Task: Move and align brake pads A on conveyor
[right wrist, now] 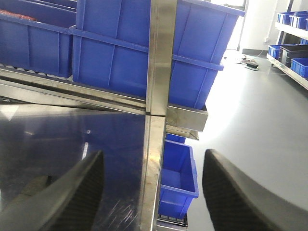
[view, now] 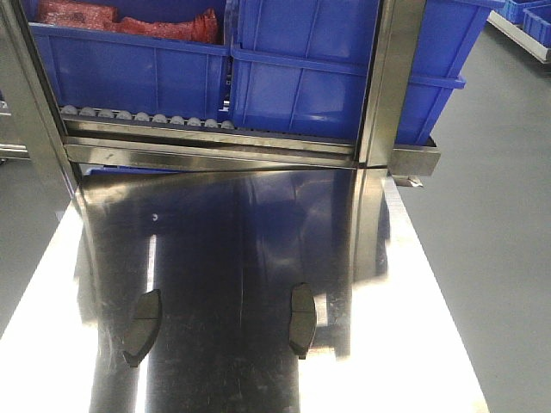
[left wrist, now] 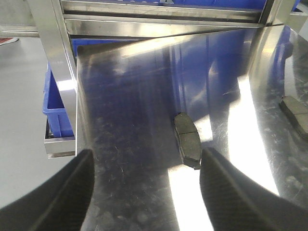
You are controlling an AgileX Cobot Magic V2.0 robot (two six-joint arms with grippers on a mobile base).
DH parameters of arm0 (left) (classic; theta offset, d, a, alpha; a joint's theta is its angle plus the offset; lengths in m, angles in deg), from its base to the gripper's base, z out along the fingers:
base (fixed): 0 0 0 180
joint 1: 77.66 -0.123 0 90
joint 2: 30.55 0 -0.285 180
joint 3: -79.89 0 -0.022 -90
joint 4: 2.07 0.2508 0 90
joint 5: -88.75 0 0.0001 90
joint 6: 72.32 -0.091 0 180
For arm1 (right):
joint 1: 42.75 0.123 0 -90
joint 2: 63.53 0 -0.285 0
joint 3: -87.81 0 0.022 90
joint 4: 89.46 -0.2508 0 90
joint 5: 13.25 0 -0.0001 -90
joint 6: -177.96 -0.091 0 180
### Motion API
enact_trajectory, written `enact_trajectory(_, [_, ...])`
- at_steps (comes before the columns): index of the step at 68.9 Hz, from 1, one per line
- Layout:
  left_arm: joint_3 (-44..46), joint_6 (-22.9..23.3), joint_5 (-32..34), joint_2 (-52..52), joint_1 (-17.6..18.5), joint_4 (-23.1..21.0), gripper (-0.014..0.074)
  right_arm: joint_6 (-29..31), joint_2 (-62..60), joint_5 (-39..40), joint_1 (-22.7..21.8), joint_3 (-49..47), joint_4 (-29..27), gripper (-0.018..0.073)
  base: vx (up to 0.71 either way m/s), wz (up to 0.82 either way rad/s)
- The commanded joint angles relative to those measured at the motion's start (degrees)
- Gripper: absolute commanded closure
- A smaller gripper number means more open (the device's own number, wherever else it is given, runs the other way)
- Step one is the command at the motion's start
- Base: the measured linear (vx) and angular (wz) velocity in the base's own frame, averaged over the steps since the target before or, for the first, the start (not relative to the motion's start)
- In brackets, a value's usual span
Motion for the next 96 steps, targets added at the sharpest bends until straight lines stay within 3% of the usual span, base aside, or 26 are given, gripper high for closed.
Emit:
enact_trajectory(1, [1.39, 0.23, 3.91, 0.81, 0.21, -0.44, 0.0153, 0.05, 0.61, 4.66, -0.37, -1.44, 0.49, 0.0130, 0.00, 0.00])
enact_trajectory(96, [1.39, 0.23, 3.91, 0.81, 0.21, -0.44, 0.0153, 0.05, 0.61, 4.66, -0.37, -1.44, 0.49, 0.0130, 0.00, 0.00])
